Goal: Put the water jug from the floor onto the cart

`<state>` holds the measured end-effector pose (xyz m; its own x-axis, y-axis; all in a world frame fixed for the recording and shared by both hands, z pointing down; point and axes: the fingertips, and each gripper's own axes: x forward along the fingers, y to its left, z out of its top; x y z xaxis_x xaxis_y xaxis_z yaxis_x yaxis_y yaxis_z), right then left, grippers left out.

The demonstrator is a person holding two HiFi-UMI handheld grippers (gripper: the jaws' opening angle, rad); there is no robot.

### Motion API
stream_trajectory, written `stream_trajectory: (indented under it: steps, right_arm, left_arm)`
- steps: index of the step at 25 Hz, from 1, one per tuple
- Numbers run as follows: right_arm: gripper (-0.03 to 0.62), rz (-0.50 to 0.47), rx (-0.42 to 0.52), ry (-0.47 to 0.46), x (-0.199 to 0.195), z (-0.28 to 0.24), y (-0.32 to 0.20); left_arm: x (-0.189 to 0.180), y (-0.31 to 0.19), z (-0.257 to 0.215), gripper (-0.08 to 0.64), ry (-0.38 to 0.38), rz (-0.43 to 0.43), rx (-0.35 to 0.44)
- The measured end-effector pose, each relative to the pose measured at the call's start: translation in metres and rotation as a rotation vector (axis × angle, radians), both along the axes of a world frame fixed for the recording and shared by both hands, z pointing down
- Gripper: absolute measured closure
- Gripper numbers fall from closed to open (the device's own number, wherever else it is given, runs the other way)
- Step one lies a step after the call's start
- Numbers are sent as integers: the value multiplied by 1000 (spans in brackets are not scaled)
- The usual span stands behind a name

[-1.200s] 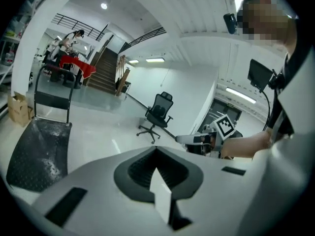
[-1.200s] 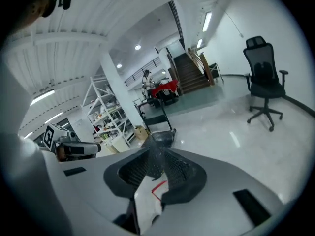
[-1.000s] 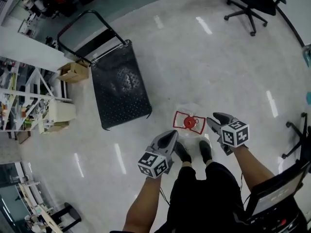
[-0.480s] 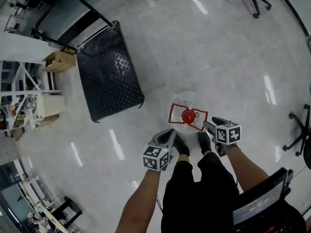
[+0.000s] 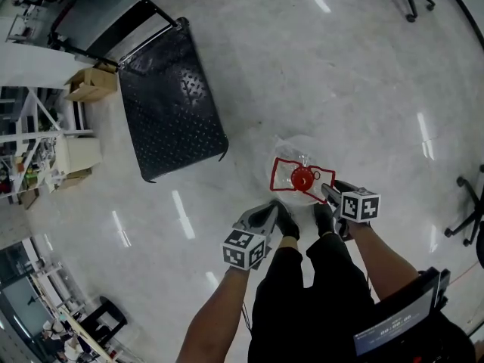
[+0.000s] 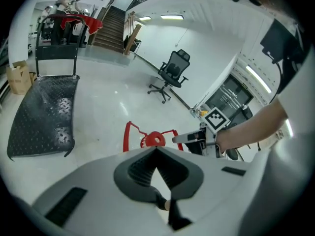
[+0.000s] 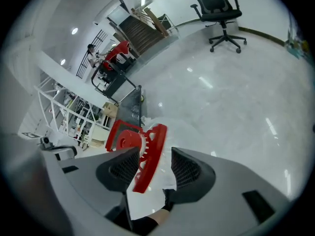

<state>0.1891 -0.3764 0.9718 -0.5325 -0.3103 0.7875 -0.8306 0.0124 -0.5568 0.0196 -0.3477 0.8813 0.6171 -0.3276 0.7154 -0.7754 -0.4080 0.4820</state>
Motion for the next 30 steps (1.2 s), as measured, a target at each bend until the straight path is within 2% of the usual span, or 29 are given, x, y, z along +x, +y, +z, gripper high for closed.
stream_trajectory:
  steps: [5,7,12,16,22,25,30]
  right_arm:
    - [399,-17,-52,-13,-12,38,5]
    - [487,-22,-52,-22,-18,46,3]
    - [511,3,-32,-48,-11,23,-4]
    - [522,21,-66,-49,-13,8,-10]
    - [523,-40,-54,-59,-34,-2,-9]
    - [523,-63,-30,-72,-39,-33,-16]
    - [523,-91,-18,-59,-26,-115,-20]
  left_arm:
    - [-24,7,15,560,-1,-39,6]
    - [-27,7,21,560,5,-55,13]
    - [-16,11,2,560,30,-111,14]
    - [-20,10,-14,560,28,-136,20]
    - [-41,4,-40,560,50,-208,96]
    - [-47,0,-68,560,61,-244,144]
    - [-44,3,-138,560,103,-312,217]
